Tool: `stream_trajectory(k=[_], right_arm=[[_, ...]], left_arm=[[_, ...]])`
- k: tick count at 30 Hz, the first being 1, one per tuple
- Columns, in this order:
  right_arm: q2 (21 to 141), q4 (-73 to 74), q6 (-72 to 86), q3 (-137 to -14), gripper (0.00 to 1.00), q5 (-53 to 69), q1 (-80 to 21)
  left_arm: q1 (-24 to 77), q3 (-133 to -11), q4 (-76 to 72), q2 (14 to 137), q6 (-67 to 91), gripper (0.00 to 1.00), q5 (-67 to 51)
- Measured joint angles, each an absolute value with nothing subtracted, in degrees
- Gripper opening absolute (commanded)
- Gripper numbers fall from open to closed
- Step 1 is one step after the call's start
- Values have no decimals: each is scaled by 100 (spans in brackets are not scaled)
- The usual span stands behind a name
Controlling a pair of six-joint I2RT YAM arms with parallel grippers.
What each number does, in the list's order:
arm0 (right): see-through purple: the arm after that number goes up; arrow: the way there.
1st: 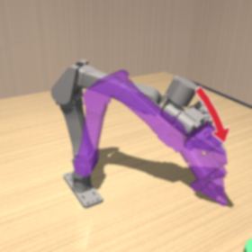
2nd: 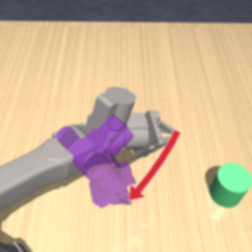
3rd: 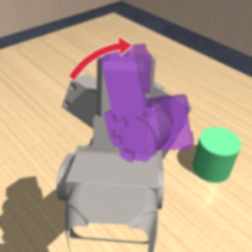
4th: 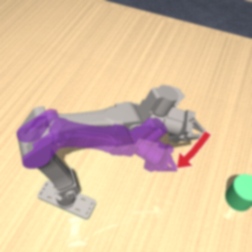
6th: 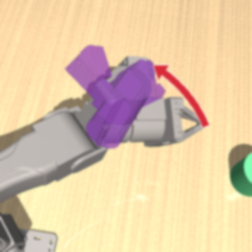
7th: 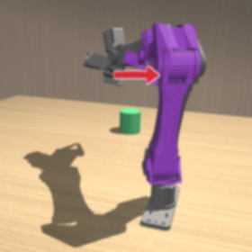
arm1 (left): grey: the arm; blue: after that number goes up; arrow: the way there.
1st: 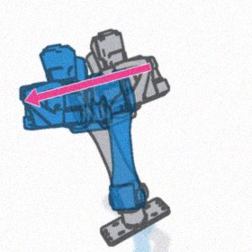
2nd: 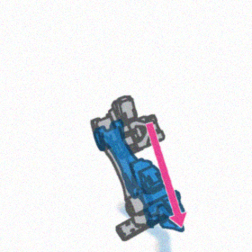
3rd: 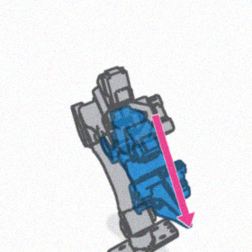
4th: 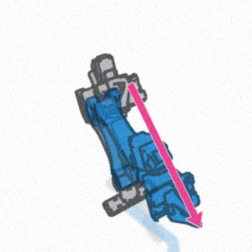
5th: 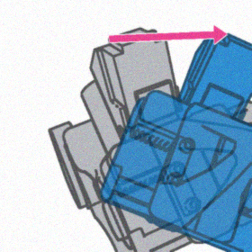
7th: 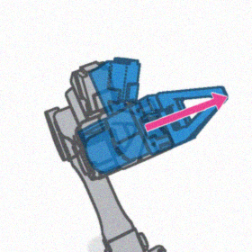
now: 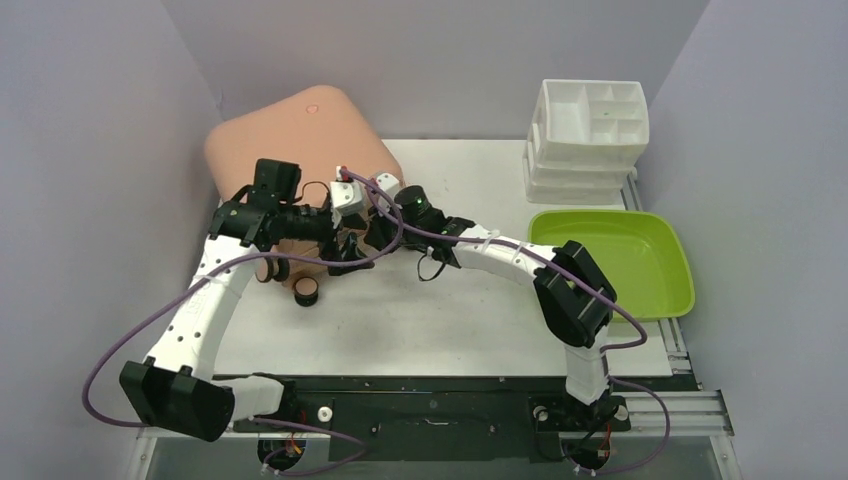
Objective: Open, take out, and arrange the luggage
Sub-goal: Unzip the luggage at the center of the board.
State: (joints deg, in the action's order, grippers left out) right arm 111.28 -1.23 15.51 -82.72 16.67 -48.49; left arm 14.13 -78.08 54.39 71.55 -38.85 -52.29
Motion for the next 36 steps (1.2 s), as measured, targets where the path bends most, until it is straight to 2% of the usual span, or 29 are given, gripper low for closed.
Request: stream_trajectory(k=[6,11,17,19,25,31,36], right_arm=[[11098,-207,1396,-7920,0,1975,-4272],[11045,-486,1256,-7636,1,2084,-4198],[10864,-854,976,-6845,27,2462,-4228],[10803,-1033,891,-6630,39,2558,-4272],[10871,-1387,832,-6847,40,2803,-4637],[11463,-1485,1164,-7953,41,2598,-4915],[11810,-1188,1256,-8383,41,2051,-5057]], left_arm=[[1540,-7181,5339,7588,-4062,74,-4866],[1507,-6608,5317,7599,-4130,73,-4595],[1177,-6499,5199,7107,-4128,81,-4449],[961,-6499,5116,6864,-4119,84,-4353],[217,-6324,4563,6278,-3988,87,-3857],[132,-5885,4224,5795,-3822,87,-3249],[128,-5714,4217,5516,-3758,87,-3096]])
